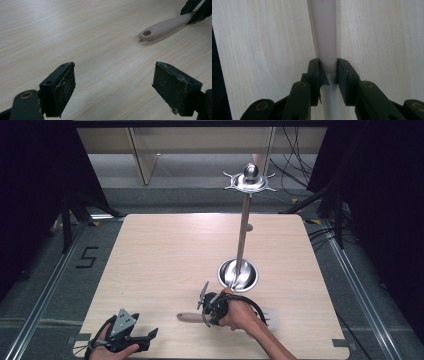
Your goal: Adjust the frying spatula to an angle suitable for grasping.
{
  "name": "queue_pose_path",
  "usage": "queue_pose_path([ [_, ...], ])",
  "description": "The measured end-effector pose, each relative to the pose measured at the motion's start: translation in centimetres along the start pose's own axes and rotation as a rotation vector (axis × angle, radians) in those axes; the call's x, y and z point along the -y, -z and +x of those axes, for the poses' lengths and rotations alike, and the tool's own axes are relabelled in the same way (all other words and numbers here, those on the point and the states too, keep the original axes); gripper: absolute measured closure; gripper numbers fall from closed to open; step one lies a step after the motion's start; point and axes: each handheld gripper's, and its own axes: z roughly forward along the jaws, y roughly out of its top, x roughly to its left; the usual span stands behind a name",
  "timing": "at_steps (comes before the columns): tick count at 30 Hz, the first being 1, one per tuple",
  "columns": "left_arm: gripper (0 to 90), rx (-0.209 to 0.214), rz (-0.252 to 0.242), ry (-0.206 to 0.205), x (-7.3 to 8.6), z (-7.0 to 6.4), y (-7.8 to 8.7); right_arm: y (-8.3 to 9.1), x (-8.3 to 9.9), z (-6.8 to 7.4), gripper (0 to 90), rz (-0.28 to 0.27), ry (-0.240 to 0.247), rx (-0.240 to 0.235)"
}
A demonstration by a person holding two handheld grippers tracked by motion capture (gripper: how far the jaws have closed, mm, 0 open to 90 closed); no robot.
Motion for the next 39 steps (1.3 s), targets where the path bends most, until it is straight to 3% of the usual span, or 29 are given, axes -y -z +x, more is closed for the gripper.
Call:
queue_pose_path([
  [2, 17.3, 0.0, -0.002, 0.004, 0.01, -0.02, -0.02, -0.02, -0.16, 0.01, 74.0, 0.009, 0.015, 0.004],
  [4, 17.4, -0.001, -0.002, 0.005, 0.03, -0.07, -0.02, -0.03, -0.36, -0.09, 74.7, 0.034, 0.068, 0.013],
  [6, 17.5, 0.001, -0.004, -0.006, 0.01, -0.02, -0.02, -0.03, -0.39, 0.05, 74.8, 0.038, 0.072, 0.026],
  [7, 17.5, 0.002, -0.005, -0.017, 0.01, 0.05, -0.02, -0.05, -0.45, -0.06, 74.9, 0.038, 0.121, 0.031],
  [10, 17.6, 0.002, -0.002, -0.013, 0.01, 0.03, -0.01, 0.2, -0.2, 0.38, 74.9, 0.065, 0.092, 0.041],
  [12, 17.7, 0.002, -0.004, -0.014, -0.03, 0.03, -0.01, 0.17, 0.09, 0.35, 74.9, 0.04, 0.076, 0.013],
  [14, 17.7, 0.002, -0.002, -0.016, -0.01, 0.05, 0.0, 0.18, 0.2, 0.28, 74.9, 0.036, 0.07, 0.016],
  [17, 17.7, 0.002, -0.003, -0.013, -0.02, 0.03, -0.01, 0.16, 0.12, 0.22, 74.8, 0.058, 0.091, 0.02],
  [18, 17.8, 0.002, -0.009, -0.014, -0.04, 0.06, -0.02, 0.15, -0.06, 0.07, 74.9, 0.075, 0.134, 0.035],
  [21, 17.8, 0.001, -0.005, -0.002, 0.0, -0.03, -0.01, 0.18, -0.03, 0.19, 74.8, 0.077, 0.102, 0.036],
  [22, 17.8, 0.003, -0.005, -0.016, -0.03, 0.05, -0.01, 0.2, -0.11, 0.15, 74.8, 0.092, 0.096, 0.018],
  [26, 17.8, 0.003, -0.006, -0.04, -0.07, 0.19, 0.0, 0.09, -0.34, 0.03, 75.0, 0.112, 0.099, 0.013],
  [31, 17.8, 0.005, -0.011, -0.027, -0.05, 0.11, -0.04, 0.11, -0.37, 0.04, 75.3, 0.117, 0.111, 0.011],
  [32, 17.8, -0.001, -0.008, -0.09, -0.2, 0.54, -0.04, -0.07, -0.36, 0.25, 75.6, 0.103, 0.098, -0.003],
  [33, 17.8, -0.001, -0.008, -0.09, -0.2, 0.54, -0.04, -0.07, -0.36, 0.25, 75.6, 0.103, 0.098, -0.003],
  [34, 17.8, 0.006, -0.008, -0.039, -0.09, 0.16, 0.0, 0.12, -0.51, 0.33, 75.7, 0.131, 0.126, 0.027],
  [35, 17.8, 0.006, -0.008, -0.039, -0.09, 0.16, 0.0, 0.12, -0.51, 0.33, 75.7, 0.131, 0.126, 0.027],
  [39, 17.9, -0.002, 0.0, 0.023, 0.05, -0.11, 0.07, 0.17, -0.2, 0.32, 75.8, 0.107, 0.121, 0.025],
])
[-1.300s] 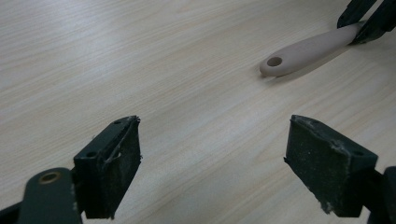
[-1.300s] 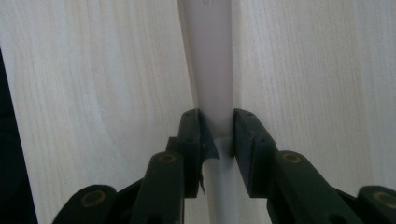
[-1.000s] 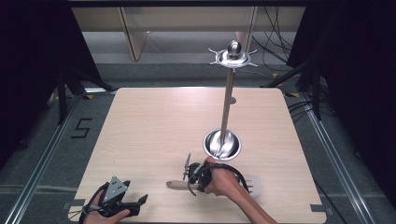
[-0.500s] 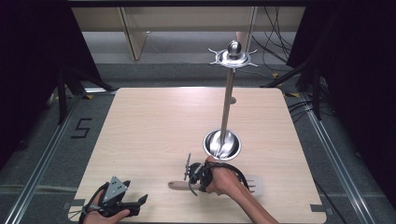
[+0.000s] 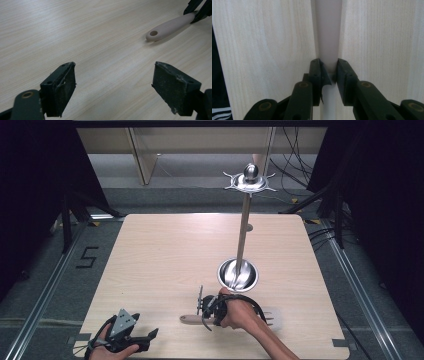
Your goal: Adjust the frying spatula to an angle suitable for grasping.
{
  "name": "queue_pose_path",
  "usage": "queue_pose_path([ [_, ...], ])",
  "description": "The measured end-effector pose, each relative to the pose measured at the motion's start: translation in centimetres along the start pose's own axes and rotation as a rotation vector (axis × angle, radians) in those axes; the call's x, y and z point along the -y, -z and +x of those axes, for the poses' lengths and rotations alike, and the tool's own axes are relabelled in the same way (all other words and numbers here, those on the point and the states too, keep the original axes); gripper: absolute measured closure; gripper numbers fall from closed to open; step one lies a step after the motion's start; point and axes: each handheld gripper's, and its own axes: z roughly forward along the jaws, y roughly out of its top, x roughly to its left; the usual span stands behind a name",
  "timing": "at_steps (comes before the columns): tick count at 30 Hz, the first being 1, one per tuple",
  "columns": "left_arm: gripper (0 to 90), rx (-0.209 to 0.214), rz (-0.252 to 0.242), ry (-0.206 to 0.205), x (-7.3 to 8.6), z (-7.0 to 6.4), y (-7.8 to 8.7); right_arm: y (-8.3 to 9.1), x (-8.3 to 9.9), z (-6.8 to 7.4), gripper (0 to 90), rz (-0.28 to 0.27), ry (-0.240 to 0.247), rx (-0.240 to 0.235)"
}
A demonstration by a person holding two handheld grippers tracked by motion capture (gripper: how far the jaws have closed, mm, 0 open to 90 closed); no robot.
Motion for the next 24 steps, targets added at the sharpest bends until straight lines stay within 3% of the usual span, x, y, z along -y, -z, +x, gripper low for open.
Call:
queue_pose_path([
  [1, 17.9, -0.001, -0.008, -0.002, 0.0, 0.1, -0.1, 0.1, 0.2, -0.2, 75.8, -0.025, 0.012, -0.005],
  [2, 17.9, 0.006, -0.012, -0.03, -0.1, 0.2, -0.1, 0.4, 0.6, -0.2, 75.8, -0.043, -0.009, -0.001],
  [3, 17.9, 0.008, -0.005, -0.011, 0.0, 0.1, 0.0, 0.9, 1.1, -0.2, 75.9, -0.075, -0.045, 0.012],
  [4, 17.9, 0.008, -0.005, -0.011, 0.0, 0.1, 0.0, 0.9, 1.1, -0.2, 75.9, -0.075, -0.045, 0.012],
  [5, 17.9, 0.006, -0.021, 0.004, 0.0, 0.0, -0.1, 1.6, 2.0, -0.2, 75.9, -0.125, -0.079, 0.021],
  [6, 17.9, 0.006, -0.021, 0.004, 0.0, 0.0, -0.1, 1.6, 2.0, -0.2, 75.9, -0.125, -0.079, 0.021],
  [7, 17.9, 0.01, -0.004, -0.042, -0.1, 0.3, 0.0, 2.4, 2.8, -0.4, 75.9, -0.187, -0.065, 0.023],
  [8, 17.9, 0.01, -0.004, -0.042, -0.1, 0.3, 0.0, 2.4, 2.8, -0.4, 75.9, -0.187, -0.065, 0.023],
  [9, 17.9, 0.006, -0.005, -0.019, 0.0, 0.2, 0.0, 3.2, 3.7, -0.3, 75.9, -0.256, -0.118, 0.02],
  [10, 17.9, 0.006, -0.005, -0.019, 0.0, 0.2, 0.0, 3.2, 3.7, -0.3, 75.9, -0.256, -0.118, 0.02],
  [11, 17.9, 0.014, -0.006, -0.024, -0.1, 0.2, 0.0, 4.0, 4.5, -0.2, 75.9, -0.292, -0.168, 0.033],
  [12, 17.9, 0.014, -0.006, -0.024, -0.1, 0.2, 0.0, 4.0, 4.5, -0.2, 75.9, -0.292, -0.168, 0.033],
  [13, 17.9, 0.017, -0.011, 0.005, -0.1, 0.1, 0.0, 4.6, 5.2, -0.5, 75.9, -0.35, -0.122, 0.039],
  [14, 17.9, 0.017, -0.016, -0.021, -0.1, 0.2, 0.0, 4.9, 5.6, -0.5, 75.9, -0.368, -0.142, 0.045],
  [16, 17.9, 0.017, -0.015, -0.02, -0.1, 0.2, 0.0, 5.2, 5.9, -0.4, 75.9, -0.387, -0.149, 0.048],
  [17, 17.9, 0.014, -0.018, 0.005, -0.1, 0.1, 0.0, 5.9, 6.7, -0.4, 75.9, -0.426, -0.182, 0.067],
  [19, 17.9, 0.009, -0.014, 0.004, -0.1, 0.1, 0.0, 6.2, 7.0, -0.5, 75.9, -0.451, -0.178, 0.071],
  [21, 17.9, 0.015, -0.015, 0.0, -0.1, 0.1, 0.0, 7.1, 8.2, -0.5, 75.9, -0.519, -0.211, 0.086],
  [22, 17.9, 0.014, -0.016, 0.003, -0.1, 0.1, 0.0, 7.1, 8.2, -0.5, 75.9, -0.519, -0.211, 0.086],
  [23, 17.9, 0.01, -0.017, -0.004, -0.1, 0.1, -0.1, 7.8, 9.0, -0.3, 76.0, -0.562, -0.258, 0.112],
  [24, 17.9, 0.01, -0.017, -0.004, -0.1, 0.1, -0.1, 7.8, 9.0, -0.3, 76.0, -0.562, -0.258, 0.112],
])
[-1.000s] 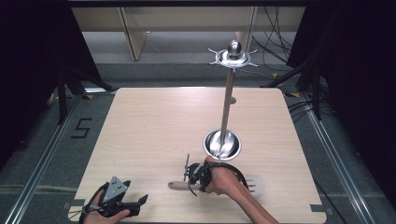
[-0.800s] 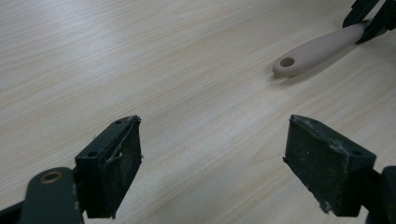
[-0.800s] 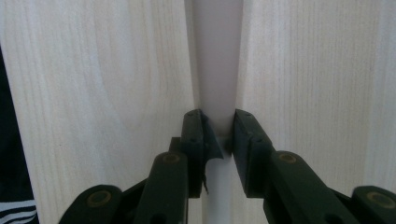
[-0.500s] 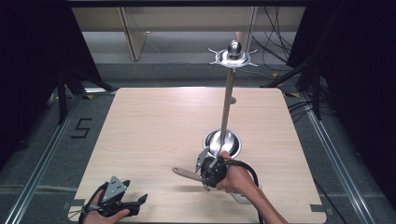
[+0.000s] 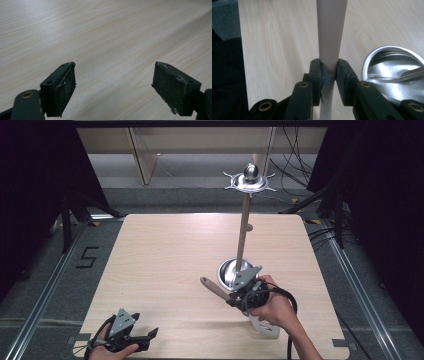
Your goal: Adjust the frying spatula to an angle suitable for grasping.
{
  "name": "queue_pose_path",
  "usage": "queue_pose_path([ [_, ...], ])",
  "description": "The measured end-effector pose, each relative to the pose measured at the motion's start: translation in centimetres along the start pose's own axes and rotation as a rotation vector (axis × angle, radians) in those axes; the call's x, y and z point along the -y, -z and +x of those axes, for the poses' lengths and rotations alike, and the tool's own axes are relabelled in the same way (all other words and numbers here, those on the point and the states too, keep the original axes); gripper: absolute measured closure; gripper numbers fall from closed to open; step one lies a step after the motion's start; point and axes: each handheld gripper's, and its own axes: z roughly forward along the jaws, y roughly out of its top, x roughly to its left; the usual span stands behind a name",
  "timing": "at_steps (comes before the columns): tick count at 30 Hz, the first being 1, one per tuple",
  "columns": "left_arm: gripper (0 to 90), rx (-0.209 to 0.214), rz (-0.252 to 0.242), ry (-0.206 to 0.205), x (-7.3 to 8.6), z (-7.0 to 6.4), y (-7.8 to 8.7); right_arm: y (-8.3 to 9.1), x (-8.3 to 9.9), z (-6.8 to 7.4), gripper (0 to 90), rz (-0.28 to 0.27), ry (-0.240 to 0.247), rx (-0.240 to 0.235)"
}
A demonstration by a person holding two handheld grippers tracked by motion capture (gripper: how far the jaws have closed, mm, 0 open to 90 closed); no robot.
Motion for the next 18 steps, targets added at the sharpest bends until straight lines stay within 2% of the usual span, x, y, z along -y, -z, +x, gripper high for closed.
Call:
queue_pose_path([
  [1, 17.9, 0.002, 0.004, 0.01, 0.0, -0.1, 0.1, 0.9, 0.3, -0.2, 76.0, -0.038, -0.014, 0.002],
  [2, 17.9, 0.002, 0.004, 0.01, 0.0, -0.1, 0.1, 0.9, 0.3, -0.2, 76.0, -0.038, -0.014, 0.002],
  [3, 17.9, -0.006, 0.007, 0.01, 0.0, 0.0, 0.0, 1.6, 0.6, -0.6, 76.0, -0.082, -0.003, -0.001],
  [5, 17.9, 0.001, 0.013, 0.008, 0.0, 0.0, 0.1, 2.6, 1.0, -0.7, 76.0, -0.114, -0.04, 0.016],
  [6, 17.9, 0.001, 0.013, 0.008, 0.0, 0.0, 0.1, 2.6, 1.0, -0.7, 76.0, -0.114, -0.04, 0.016],
  [7, 17.9, 0.003, 0.008, 0.006, 0.0, 0.0, 0.1, 3.5, 1.3, -1.0, 76.0, -0.158, -0.056, 0.002],
  [9, 17.9, 0.003, 0.002, 0.01, 0.0, 0.0, 0.0, 3.8, 1.5, -1.1, 76.0, -0.172, -0.044, -0.007],
  [11, 17.9, 0.002, 0.004, 0.01, 0.0, -0.1, 0.0, 4.4, 1.8, -1.2, 76.0, -0.198, -0.065, -0.003],
  [13, 17.9, 0.002, 0.006, 0.014, 0.0, -0.1, 0.1, 5.1, 2.2, -1.5, 76.0, -0.249, -0.077, -0.006],
  [14, 17.9, 0.004, 0.007, 0.002, 0.0, 0.0, 0.1, 5.1, 2.2, -1.5, 76.0, -0.249, -0.077, -0.006],
  [15, 17.9, 0.003, 0.004, 0.013, 0.0, -0.1, 0.0, 5.5, 2.4, -1.5, 76.0, -0.268, -0.105, 0.003],
  [18, 17.9, -0.005, 0.005, 0.016, 0.1, -0.1, 0.0, 5.7, 2.6, -1.7, 76.0, -0.3, -0.108, 0.002],
])
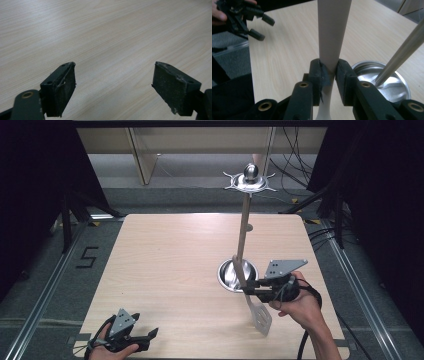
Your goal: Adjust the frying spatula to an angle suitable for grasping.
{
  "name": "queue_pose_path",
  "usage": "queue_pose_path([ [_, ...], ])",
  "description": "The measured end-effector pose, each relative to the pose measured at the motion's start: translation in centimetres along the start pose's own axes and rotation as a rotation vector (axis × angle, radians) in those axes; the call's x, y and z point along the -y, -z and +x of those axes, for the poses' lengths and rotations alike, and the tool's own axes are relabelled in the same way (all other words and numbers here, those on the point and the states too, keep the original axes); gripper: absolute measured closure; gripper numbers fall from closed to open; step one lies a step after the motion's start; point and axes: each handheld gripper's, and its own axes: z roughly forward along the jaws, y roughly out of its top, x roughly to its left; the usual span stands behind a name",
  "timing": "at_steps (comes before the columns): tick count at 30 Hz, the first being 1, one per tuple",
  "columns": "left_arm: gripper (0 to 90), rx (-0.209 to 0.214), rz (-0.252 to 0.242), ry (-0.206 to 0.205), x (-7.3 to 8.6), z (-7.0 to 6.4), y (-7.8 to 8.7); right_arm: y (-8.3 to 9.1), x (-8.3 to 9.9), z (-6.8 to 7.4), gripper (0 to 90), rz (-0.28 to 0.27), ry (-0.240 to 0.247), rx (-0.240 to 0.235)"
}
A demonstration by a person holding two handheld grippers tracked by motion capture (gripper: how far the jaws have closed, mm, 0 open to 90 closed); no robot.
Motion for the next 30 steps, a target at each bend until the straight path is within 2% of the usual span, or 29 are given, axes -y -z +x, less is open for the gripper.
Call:
queue_pose_path([
  [2, 17.9, 0.01, -0.003, -0.012, 0.0, 0.1, 0.0, 0.3, 0.1, -0.2, 76.0, -0.03, -0.011, 0.0],
  [3, 17.9, 0.01, 0.003, 0.0, 0.0, 0.0, 0.1, 0.4, 0.1, -0.3, 76.0, -0.037, -0.011, -0.008],
  [4, 17.9, 0.01, 0.001, 0.001, 0.0, 0.0, 0.0, 0.7, 0.1, -0.2, 76.0, -0.041, -0.035, -0.005],
  [5, 17.9, 0.011, 0.0, -0.006, 0.0, 0.0, 0.0, 0.7, 0.1, -0.4, 76.0, -0.073, -0.03, 0.006],
  [7, 17.9, 0.013, 0.0, -0.005, 0.0, 0.0, 0.0, 1.0, 0.1, -0.5, 76.0, -0.088, -0.053, -0.009],
  [17, 17.9, 0.017, -0.01, -0.001, 0.0, 0.1, 0.0, 1.8, -0.6, -1.0, 76.0, -0.167, -0.047, 0.0],
  [20, 17.9, 0.013, -0.006, 0.012, 0.0, 0.0, 0.0, 2.4, -1.0, -1.1, 76.0, -0.181, -0.048, 0.0],
  [21, 17.9, 0.017, -0.03, 0.034, 0.0, -0.2, -0.1, 2.6, -1.1, -1.1, 76.0, -0.18, -0.049, 0.012],
  [22, 17.9, 0.018, -0.03, 0.007, 0.0, 0.0, -0.1, 2.8, -1.2, -1.3, 76.0, -0.194, -0.035, 0.02],
  [23, 17.9, 0.012, -0.005, 0.004, 0.0, 0.0, 0.0, 3.2, -1.3, -1.3, 76.0, -0.183, -0.06, 0.02],
  [25, 17.9, 0.01, -0.002, -0.013, 0.0, 0.1, 0.1, 3.4, -1.4, -1.4, 75.9, -0.19, -0.053, 0.028],
  [26, 17.9, 0.015, -0.022, 0.007, 0.0, 0.0, -0.1, 3.6, -1.5, -1.5, 76.0, -0.203, -0.04, 0.045],
  [27, 17.9, 0.015, -0.013, -0.024, 0.0, 0.2, 0.0, 3.7, -1.5, -1.5, 76.0, -0.204, -0.046, 0.033],
  [29, 17.9, 0.014, -0.014, -0.015, 0.0, 0.1, 0.0, 4.0, -1.6, -1.7, 76.0, -0.217, -0.031, 0.053],
  [30, 17.9, 0.015, -0.017, -0.015, 0.0, 0.2, 0.0, 4.2, -1.6, -1.7, 76.0, -0.214, -0.042, 0.059],
])
